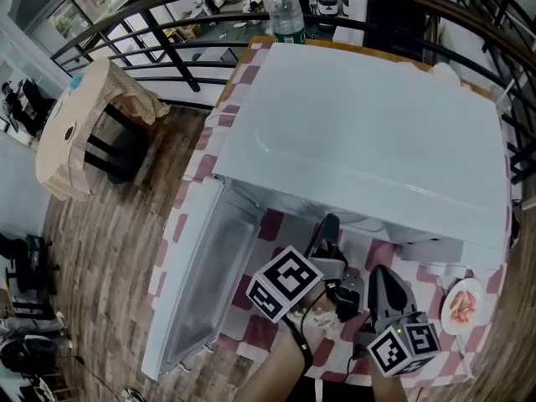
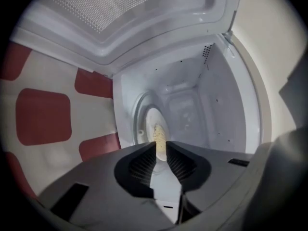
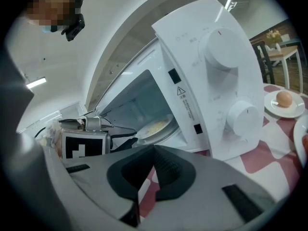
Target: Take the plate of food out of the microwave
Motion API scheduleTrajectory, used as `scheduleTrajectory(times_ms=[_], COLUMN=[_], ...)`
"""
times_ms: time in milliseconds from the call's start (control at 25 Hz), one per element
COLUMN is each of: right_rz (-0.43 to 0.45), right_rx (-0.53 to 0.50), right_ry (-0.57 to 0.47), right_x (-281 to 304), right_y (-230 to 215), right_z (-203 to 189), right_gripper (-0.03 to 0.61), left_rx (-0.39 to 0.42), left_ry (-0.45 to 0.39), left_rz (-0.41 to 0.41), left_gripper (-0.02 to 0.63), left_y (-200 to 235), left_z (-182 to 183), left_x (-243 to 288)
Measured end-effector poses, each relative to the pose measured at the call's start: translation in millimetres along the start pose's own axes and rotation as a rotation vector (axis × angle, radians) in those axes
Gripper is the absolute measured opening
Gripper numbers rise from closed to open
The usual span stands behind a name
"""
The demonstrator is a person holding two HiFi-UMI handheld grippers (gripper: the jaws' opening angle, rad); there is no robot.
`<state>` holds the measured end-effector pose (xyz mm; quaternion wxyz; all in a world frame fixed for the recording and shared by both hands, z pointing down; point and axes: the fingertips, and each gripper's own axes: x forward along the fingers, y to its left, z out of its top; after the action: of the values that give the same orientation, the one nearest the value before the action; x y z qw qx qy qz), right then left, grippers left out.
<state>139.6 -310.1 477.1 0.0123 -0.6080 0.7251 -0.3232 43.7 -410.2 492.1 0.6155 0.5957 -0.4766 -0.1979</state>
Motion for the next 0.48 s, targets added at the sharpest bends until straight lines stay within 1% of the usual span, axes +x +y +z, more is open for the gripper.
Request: scheduleTrajectory(times_ms=[80,160,200,480], right_rz=[-0.006,-0.012,-0.013,-0.031], right_rx=[0.004,0.005,0.006,0.019], right_ry=[0.001,0.005,0.006,0.013], right_x=[1,1,1,2], right_y=[-1,-2,-2,-7], right_z=[0,-1,-1,-3], right_gripper=[-0.009,-0.009,-0.009,-0.009], left_rx=[-0.026,-0.036,-0.039,-0.045], left_ry=[0.008,0.015,0.015,0.009], left_rz=[0.012,0.025,0.033,0.078], left_gripper=[0.109,0.116,0.130,0.132], left_y=[4,7,9,16], left_z=[0,-1,0,5], left_x=[3,6,7,13])
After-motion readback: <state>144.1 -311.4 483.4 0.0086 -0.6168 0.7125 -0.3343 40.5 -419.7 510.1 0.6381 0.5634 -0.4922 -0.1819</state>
